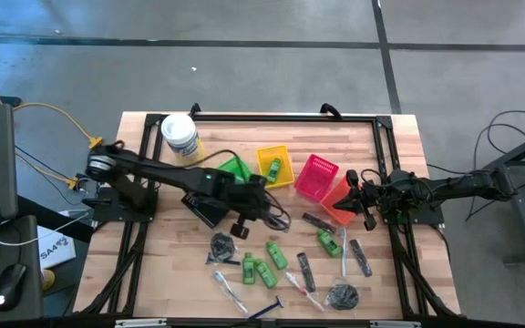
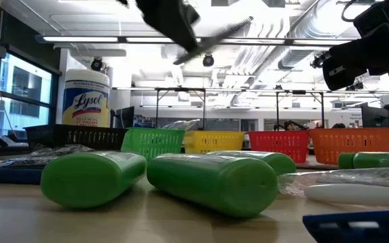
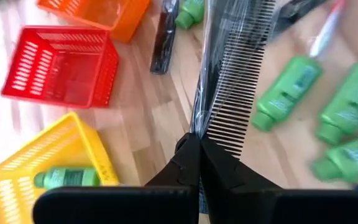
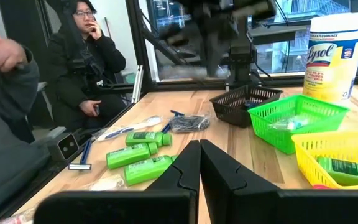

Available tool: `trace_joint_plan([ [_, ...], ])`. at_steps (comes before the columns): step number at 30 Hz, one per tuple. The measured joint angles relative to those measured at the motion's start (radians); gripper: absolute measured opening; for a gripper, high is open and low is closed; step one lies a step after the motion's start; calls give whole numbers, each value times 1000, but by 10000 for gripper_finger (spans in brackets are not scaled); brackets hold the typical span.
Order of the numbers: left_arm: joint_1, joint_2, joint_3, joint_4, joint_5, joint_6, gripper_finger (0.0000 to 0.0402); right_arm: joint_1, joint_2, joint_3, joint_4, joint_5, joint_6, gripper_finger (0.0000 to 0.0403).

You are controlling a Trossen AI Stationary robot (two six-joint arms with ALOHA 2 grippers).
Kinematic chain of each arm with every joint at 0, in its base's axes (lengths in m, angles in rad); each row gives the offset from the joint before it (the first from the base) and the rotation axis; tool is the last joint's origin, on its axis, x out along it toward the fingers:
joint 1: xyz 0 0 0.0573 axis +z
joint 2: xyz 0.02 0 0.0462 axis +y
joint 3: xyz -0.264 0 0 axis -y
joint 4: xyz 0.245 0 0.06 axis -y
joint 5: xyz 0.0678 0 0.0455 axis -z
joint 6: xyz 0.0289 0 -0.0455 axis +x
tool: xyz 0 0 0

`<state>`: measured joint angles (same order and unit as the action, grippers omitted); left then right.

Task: Pick & Place Travel size toiletries
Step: Put the black hair comb into the red bin

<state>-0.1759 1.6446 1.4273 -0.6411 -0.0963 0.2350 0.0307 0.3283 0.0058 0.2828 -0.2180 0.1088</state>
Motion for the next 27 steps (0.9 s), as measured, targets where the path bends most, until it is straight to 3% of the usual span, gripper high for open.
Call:
trace_joint_plan([
  [10,-70,-224,-59,15,11,38,0,0,0,0,-18,7,0,3],
  [22,-67,-661,-533,313,-54,-83,0,0,0,0,-17,7,0,3],
  [27,-67,-785,-703,436,-94,-148,0,0,0,0,-17,8,0,3],
])
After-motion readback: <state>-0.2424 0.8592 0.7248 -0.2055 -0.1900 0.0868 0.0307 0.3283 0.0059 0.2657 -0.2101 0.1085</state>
